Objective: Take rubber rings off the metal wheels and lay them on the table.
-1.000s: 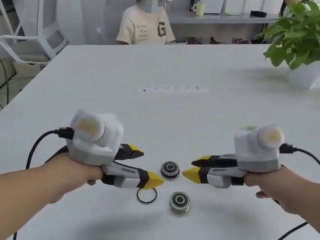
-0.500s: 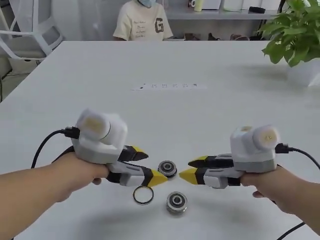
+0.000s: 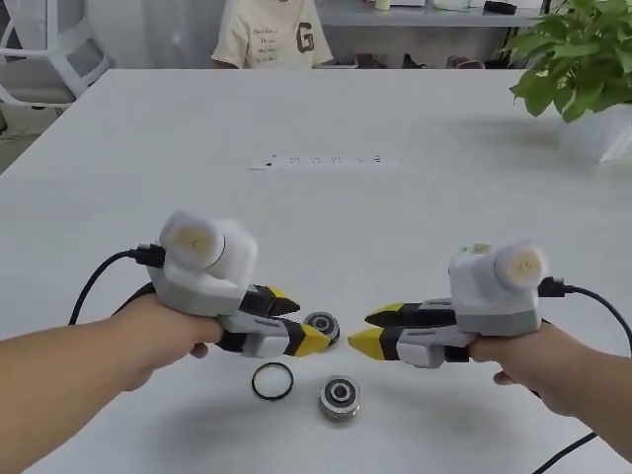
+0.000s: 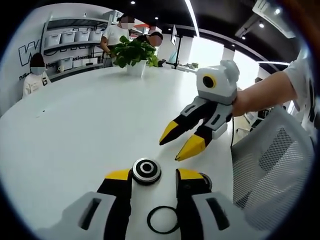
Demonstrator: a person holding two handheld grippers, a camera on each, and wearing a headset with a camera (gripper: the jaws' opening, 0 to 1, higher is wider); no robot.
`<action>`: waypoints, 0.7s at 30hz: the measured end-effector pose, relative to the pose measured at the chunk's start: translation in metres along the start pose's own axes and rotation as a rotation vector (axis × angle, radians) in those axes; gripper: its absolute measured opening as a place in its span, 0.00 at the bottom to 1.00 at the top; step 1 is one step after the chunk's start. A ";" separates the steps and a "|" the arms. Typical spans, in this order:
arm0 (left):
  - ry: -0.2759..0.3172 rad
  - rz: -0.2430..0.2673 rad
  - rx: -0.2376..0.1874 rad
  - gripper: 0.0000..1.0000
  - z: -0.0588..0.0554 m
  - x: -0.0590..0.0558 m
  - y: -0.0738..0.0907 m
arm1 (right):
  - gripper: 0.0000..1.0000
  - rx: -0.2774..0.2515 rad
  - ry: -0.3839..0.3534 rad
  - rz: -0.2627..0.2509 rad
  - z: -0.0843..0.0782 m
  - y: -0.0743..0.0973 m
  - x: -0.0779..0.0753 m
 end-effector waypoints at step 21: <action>-0.166 0.065 0.059 0.14 0.005 0.002 -0.021 | 0.24 0.011 0.007 0.010 -0.001 -0.009 -0.006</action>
Point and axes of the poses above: the centre of the closed fingertips' face, and the gripper's own axes: y roughly backward along the fingers, x roughly to its left, z roughly out of its top, the point moved 5 cm from there along y, roughly backward along the fingers, and after that the axes turned 15 degrees about x, right-handed, at the moved point
